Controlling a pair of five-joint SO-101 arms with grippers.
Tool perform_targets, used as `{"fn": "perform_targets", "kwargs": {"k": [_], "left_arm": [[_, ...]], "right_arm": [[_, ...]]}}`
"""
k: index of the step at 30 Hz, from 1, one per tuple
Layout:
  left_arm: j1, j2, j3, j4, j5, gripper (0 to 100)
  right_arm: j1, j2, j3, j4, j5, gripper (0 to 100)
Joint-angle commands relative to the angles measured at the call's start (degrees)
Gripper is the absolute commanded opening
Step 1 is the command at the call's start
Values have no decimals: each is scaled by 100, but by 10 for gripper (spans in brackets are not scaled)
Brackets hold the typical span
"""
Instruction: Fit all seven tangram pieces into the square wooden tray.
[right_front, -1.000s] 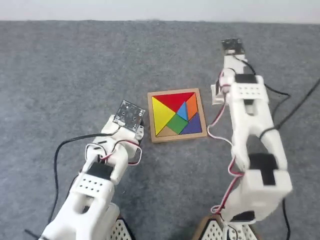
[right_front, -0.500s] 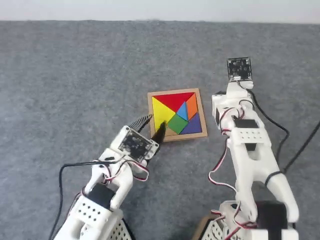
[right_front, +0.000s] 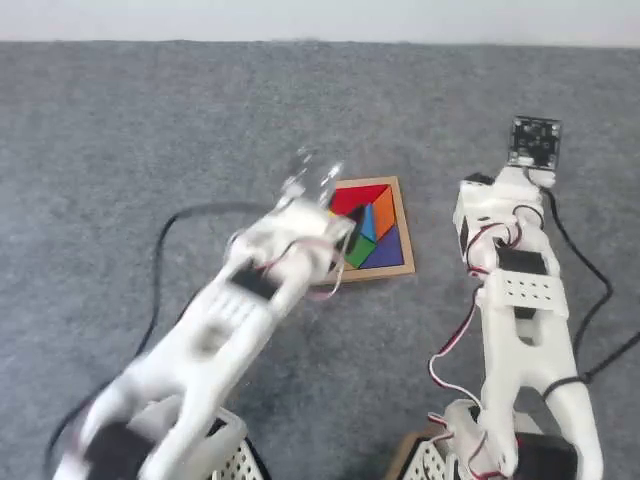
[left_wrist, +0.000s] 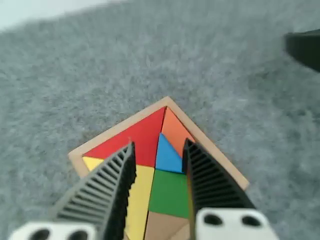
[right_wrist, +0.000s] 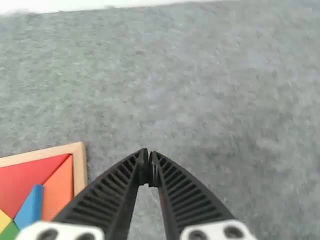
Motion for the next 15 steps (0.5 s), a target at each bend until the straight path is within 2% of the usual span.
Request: {"fn": "perform_targets", "kwargs": {"k": [1, 3, 6, 10, 15], "left_arm": [[62, 3033, -2369, 114, 35, 65], [44, 3446, -3266, 941, 26, 11], [149, 4000, -4224, 2171, 18, 12], [26, 4721, -5323, 3130, 44, 12], [167, 5530, -6554, 4914, 18, 12]], "right_arm": [[92, -259, -44, -224, -97, 7], [101, -154, -79, -233, -97, 7], [92, -84, -88, -242, -97, 7], [92, -31, -88, -400, -88, 7], [92, -31, -88, -391, -88, 7]]}}
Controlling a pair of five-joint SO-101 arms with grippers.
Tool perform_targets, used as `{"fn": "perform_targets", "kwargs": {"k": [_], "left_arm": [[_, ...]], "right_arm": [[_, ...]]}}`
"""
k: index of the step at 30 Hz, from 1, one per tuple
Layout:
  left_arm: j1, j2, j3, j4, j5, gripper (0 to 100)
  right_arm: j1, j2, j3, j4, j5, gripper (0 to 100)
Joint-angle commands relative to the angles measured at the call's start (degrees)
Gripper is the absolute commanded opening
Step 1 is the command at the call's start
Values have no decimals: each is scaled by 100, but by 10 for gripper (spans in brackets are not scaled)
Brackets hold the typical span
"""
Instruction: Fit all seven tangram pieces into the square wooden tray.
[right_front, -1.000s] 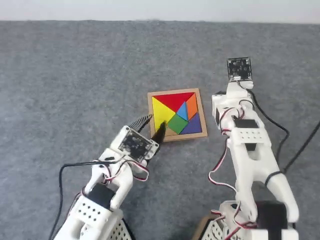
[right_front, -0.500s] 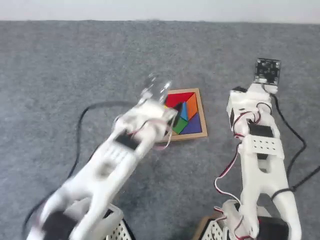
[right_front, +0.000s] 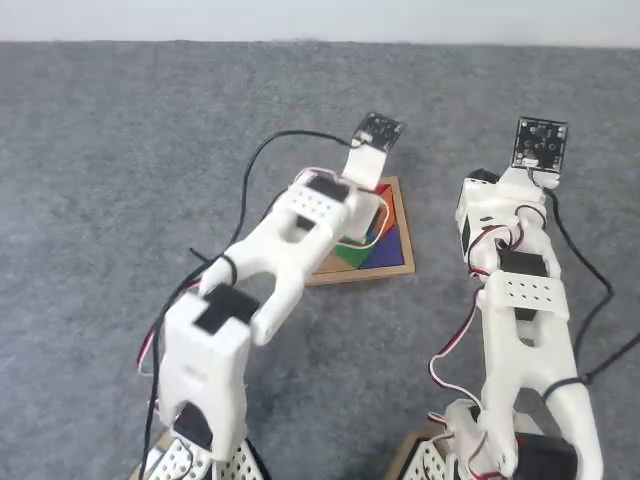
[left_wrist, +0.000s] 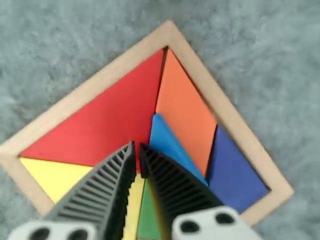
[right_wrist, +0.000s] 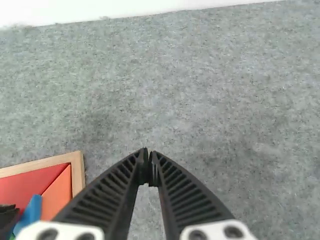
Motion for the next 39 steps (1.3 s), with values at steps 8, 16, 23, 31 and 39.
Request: {"fn": "perform_targets", "kwargs": {"k": [8, 16, 23, 31, 39], "left_arm": [[26, 440, -1490, 1653, 44, 12], [149, -1081, 690, -440, 18, 11], [237, -2004, 2352, -2840, 62, 12], [352, -870, 840, -1451, 70, 12], [659, 905, -1956, 1776, -1134, 12]], "right_arm": [[66, -31, -105, -110, -53, 7], [75, -75, -105, -101, -53, 7], [75, -84, -105, -101, -53, 7], [75, -75, -105, -110, -53, 7], [75, -66, -105, -110, -53, 7]]}}
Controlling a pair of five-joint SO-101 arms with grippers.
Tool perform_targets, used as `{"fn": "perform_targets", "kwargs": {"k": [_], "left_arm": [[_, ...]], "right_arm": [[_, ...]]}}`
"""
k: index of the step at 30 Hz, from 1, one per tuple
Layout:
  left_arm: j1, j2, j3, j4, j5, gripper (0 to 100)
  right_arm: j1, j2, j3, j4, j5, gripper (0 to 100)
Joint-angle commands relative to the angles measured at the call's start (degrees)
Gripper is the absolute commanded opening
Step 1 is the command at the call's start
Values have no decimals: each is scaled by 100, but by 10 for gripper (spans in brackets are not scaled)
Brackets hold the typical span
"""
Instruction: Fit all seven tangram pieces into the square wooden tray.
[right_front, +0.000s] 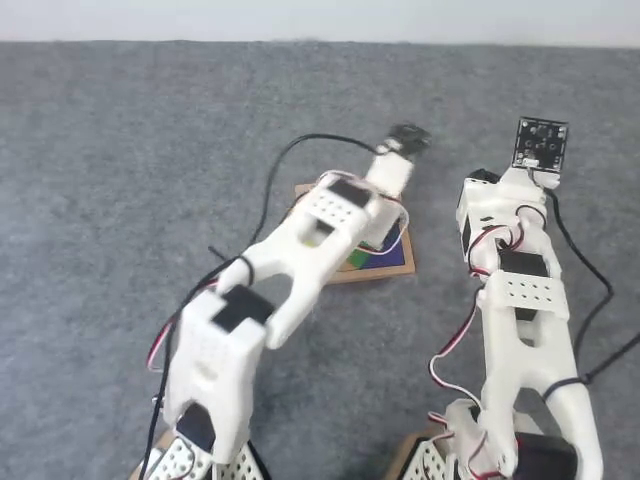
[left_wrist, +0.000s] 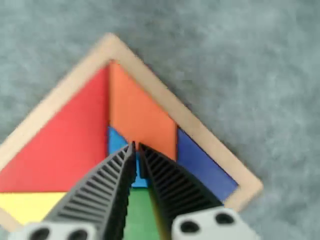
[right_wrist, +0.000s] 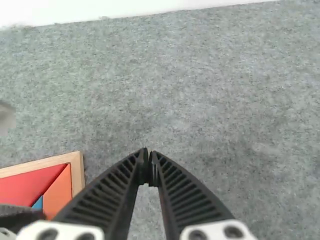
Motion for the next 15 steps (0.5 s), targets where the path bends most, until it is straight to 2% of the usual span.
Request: {"fn": "perform_targets", "kwargs": {"k": [1, 6, 13, 15], "left_arm": [[176, 677, -1640, 1723, -615, 12], [-97, 967, -2202, 1890, -141, 12], [-141, 800, -1982, 1503, -105, 12], [-211, 519, -1508, 1108, 97, 11]], "right_arm": [[75, -66, -105, -110, -53, 7], [75, -66, -105, -110, -53, 7], [75, -75, -105, -110, -53, 7], [75, -75, -105, -101, -53, 7]]}}
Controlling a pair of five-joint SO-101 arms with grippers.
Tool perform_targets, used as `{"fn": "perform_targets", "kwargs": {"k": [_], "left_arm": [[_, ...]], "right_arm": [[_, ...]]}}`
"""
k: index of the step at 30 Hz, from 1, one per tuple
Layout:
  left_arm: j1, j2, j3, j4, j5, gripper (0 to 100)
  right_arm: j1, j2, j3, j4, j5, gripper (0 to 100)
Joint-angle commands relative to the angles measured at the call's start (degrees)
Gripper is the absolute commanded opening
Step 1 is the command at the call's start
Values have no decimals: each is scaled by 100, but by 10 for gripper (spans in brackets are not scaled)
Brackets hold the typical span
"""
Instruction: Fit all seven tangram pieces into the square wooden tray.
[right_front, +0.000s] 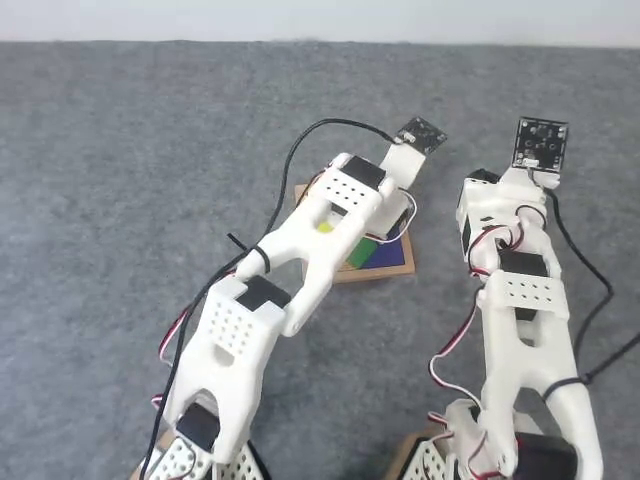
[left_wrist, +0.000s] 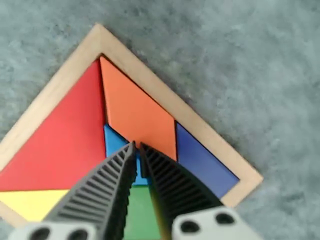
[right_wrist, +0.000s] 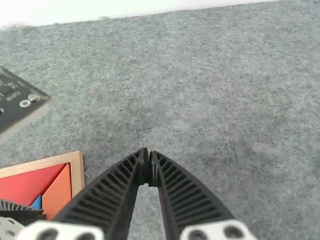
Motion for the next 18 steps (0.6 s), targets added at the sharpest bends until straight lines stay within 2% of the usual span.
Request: {"fn": "perform_targets", "kwargs": {"k": [1, 4, 7, 11, 14, 16, 18], "left_arm": [[-220, -695, 769, -809, 334, 11], [-264, -1829, 2378, -1996, 369, 11], [-185, -3429, 4576, -3754, 255, 11], [44, -5495, 7477, -6303, -607, 13], [62, -6532, 9112, -8018, -844, 14], [-105, -6989, 9701, -8659, -870, 15], [-387, -7341, 9859, -8686, -870, 15]], "right_arm": [[75, -75, -105, -101, -53, 7], [75, -84, -105, -101, -53, 7], [75, -84, -105, -101, -53, 7], [75, -84, -105, -101, -53, 7], [48, -84, -88, -92, -53, 7], [-40, -92, -70, -75, -35, 7], [-136, -101, -70, 48, 158, 7]]}}
